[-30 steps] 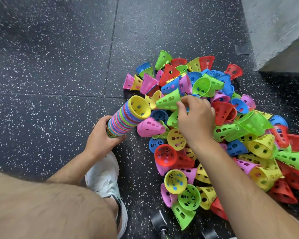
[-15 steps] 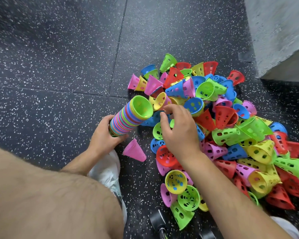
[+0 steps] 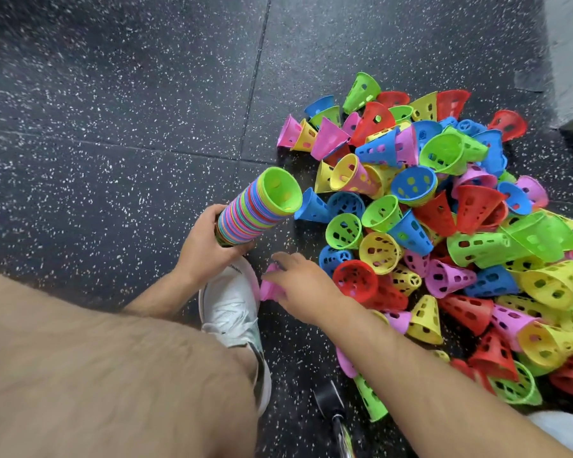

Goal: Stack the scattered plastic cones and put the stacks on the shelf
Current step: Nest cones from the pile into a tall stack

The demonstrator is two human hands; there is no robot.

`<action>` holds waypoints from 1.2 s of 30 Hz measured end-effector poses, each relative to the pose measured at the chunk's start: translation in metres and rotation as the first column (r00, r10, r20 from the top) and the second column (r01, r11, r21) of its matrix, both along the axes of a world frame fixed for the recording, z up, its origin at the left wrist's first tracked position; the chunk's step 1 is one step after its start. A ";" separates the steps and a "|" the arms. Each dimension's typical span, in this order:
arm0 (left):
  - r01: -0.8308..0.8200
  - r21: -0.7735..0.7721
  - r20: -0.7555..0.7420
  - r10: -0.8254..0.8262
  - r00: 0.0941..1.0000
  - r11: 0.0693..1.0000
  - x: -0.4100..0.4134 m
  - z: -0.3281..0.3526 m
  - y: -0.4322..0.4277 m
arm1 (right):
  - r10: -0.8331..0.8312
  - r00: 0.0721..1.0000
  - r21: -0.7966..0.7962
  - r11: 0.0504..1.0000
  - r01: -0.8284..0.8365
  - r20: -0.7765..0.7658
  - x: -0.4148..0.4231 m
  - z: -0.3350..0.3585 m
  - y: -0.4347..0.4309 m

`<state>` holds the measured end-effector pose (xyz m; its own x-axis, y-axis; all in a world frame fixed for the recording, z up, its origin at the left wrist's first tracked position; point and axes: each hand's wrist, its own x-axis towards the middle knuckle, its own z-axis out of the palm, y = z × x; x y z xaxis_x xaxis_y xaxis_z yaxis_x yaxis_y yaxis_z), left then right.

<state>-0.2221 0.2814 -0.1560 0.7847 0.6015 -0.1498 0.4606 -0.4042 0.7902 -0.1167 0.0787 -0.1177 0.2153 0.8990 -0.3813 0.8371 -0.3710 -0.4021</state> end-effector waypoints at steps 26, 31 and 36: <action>-0.027 -0.060 0.034 0.029 0.999 0.998 0.028 0.000 -0.006 | -0.581 0.735 0.602 0.462 0.651 -0.349 0.080 0.069 0.018; -0.038 -0.077 0.031 0.040 0.999 0.996 0.023 -0.002 -0.002 | -0.536 0.836 0.315 0.779 0.542 -0.113 0.099 0.034 0.016; -0.034 -0.093 0.057 0.039 0.998 0.995 0.022 -0.002 -0.003 | -0.195 0.953 0.044 0.981 0.190 0.231 0.102 0.011 0.029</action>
<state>-0.2004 0.2786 -0.1576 0.7717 0.6153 -0.1608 0.4258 -0.3120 0.8493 -0.0144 0.1072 -0.1068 0.4653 0.8393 -0.2813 0.8221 -0.5276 -0.2142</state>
